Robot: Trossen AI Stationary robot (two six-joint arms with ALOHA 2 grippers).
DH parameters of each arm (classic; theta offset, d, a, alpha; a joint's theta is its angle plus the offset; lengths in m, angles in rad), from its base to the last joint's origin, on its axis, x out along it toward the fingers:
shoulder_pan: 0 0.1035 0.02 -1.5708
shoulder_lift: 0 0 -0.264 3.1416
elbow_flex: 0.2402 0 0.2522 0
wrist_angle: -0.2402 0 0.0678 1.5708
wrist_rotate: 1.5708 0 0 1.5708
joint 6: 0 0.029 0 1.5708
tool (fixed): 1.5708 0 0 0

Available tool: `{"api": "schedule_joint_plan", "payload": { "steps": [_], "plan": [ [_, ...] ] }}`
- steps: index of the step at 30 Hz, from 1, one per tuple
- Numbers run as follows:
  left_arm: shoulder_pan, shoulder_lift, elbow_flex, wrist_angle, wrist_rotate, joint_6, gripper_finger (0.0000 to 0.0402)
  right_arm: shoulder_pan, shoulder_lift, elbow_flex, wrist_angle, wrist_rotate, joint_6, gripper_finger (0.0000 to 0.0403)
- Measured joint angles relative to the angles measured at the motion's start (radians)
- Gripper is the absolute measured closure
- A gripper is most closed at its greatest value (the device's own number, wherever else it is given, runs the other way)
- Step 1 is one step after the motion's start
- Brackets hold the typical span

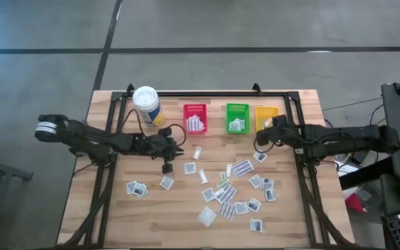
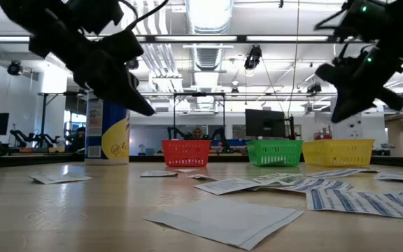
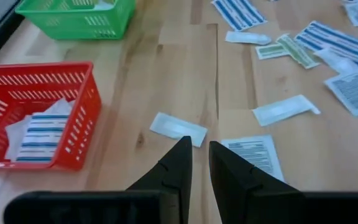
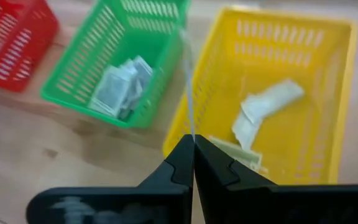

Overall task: Pick & Place First Aid Supplies
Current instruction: Put the green bandage in the yellow bin

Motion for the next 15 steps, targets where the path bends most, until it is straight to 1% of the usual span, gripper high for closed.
{"api": "schedule_joint_plan", "payload": {
  "steps": [4, 8, 15],
  "plan": [
    [0.004, -0.007, 0.057, -0.11, 0.013, 0.014, 0.0337, -0.017, 0.004, -0.023, -0.001, -0.043, 0.031, 0.0394],
    [0.004, -0.007, 0.086, -0.188, 0.014, 0.018, 0.0337, -0.042, 0.004, -0.023, -0.002, -0.045, 0.032, 0.0394],
    [-0.021, -0.01, 0.095, -0.321, 0.088, -0.046, 0.0337, -0.142, 0.026, -0.024, -0.016, -0.051, 0.01, 0.0394]
  ]
}}
